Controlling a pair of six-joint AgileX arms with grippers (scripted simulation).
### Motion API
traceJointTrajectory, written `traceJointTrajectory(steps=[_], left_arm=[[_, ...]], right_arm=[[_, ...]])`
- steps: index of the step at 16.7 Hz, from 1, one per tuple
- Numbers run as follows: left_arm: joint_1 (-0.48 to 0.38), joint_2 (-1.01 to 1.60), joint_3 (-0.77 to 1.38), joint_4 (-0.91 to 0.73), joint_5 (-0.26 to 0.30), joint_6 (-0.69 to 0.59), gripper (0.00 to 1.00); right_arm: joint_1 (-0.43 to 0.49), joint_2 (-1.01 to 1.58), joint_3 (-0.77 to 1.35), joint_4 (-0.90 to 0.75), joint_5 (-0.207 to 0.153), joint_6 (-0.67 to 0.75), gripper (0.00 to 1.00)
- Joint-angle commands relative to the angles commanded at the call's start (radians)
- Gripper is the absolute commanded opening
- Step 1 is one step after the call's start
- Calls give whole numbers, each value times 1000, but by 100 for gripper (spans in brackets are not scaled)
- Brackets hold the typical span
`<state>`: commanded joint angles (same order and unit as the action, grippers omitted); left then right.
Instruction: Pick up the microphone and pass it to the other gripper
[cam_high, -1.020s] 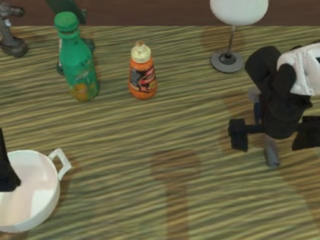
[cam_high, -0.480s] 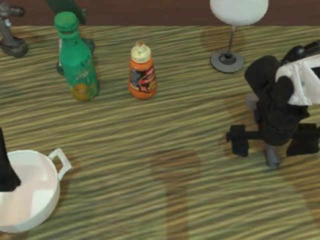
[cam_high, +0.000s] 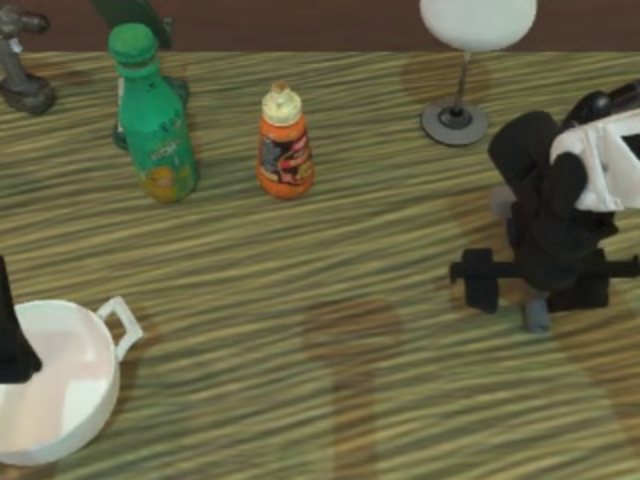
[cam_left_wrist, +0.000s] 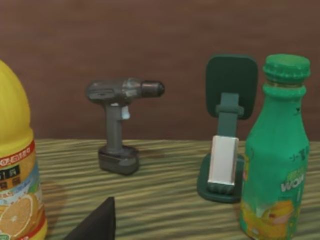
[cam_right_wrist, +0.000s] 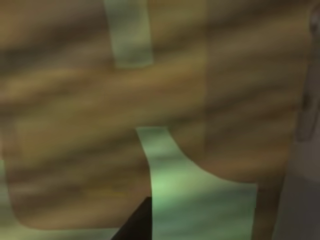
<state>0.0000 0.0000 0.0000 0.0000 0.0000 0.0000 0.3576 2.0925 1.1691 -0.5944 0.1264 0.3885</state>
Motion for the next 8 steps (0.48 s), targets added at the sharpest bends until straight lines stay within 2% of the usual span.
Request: traceJointTrajectory(steps=[4,8], left_arm=[[0,0,0,0,0,0,100],[0,0,0,0,0,0,100]], right_arm=[[0,0,0,0,0,0,2],[0,0,0,0,0,0,0]])
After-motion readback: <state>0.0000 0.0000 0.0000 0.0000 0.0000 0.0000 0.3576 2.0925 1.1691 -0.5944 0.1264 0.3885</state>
